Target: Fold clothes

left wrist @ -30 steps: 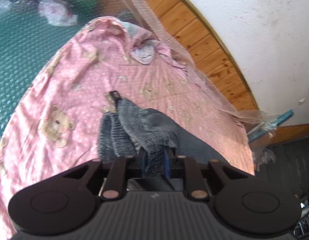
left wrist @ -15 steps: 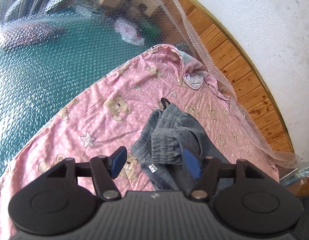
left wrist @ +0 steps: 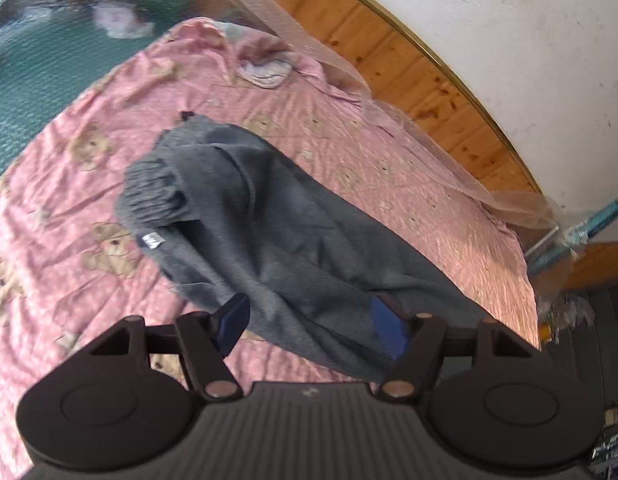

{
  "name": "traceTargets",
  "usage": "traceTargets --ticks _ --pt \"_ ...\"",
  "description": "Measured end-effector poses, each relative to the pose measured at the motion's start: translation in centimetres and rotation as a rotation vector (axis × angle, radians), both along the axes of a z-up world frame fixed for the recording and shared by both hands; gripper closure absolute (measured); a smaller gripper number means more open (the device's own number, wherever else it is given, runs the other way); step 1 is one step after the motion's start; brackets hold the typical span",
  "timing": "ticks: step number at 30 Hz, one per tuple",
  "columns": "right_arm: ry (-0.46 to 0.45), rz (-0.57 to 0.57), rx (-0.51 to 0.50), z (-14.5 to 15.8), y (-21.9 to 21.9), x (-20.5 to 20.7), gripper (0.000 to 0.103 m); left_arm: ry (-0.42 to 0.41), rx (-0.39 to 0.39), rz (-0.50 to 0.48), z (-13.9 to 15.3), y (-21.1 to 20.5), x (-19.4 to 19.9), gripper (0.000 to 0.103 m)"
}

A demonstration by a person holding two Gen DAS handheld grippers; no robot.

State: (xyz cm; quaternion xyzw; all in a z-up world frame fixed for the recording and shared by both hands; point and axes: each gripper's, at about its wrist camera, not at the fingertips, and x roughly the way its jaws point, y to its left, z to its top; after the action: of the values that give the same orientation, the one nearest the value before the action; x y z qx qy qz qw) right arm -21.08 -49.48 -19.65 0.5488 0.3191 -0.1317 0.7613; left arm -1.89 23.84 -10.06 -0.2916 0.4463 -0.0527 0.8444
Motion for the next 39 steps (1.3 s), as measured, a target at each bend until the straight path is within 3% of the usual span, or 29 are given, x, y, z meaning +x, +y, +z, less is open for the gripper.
traceTargets --ticks 5,7,13,18,22,24,25,30,33,36,39 --pt "0.025 -0.002 -0.044 1.1 0.2 2.5 0.059 -0.017 -0.089 -0.083 -3.8 -4.3 3.8 0.029" --pt "0.052 0.016 -0.079 1.3 0.0 3.5 0.058 0.038 -0.103 -0.095 -5.8 -6.0 4.5 0.029" --pt "0.088 -0.030 -0.112 1.0 -2.5 6.2 0.058 0.108 -0.070 -0.144 -7.9 -8.0 2.9 0.029" --pt "0.110 -0.068 -0.182 0.2 -7.3 10.8 0.058 0.189 -0.071 -0.013 -8.6 -6.3 1.9 0.029" --pt "0.171 -0.037 -0.218 -1.7 -10.8 14.8 0.059 0.190 -0.054 0.038 -7.4 -7.5 1.8 0.029" --pt "0.175 0.012 -0.247 -1.7 -11.4 16.0 0.088 0.193 -0.035 0.046 -7.0 -8.8 2.1 0.029" --pt "0.170 0.039 -0.265 -1.4 -11.5 16.6 0.095 0.187 -0.035 0.052 -6.8 -9.7 2.4 0.029" --pt "0.082 0.128 -0.379 4.4 -10.7 18.9 0.100 0.157 -0.069 0.056 -6.4 -14.4 3.8 0.029" --pt "-0.016 0.203 -0.399 8.5 -10.4 23.2 0.101 0.157 -0.078 0.046 -6.8 -16.9 5.0 0.029" --pt "-0.222 0.285 -0.382 14.5 -9.7 27.4 0.101 0.142 -0.072 0.049 -6.6 -18.6 5.7 0.029" --pt "-0.416 0.344 -0.394 20.8 -9.1 26.2 0.101 0.108 -0.075 0.062 -6.1 -19.4 5.5 0.029"
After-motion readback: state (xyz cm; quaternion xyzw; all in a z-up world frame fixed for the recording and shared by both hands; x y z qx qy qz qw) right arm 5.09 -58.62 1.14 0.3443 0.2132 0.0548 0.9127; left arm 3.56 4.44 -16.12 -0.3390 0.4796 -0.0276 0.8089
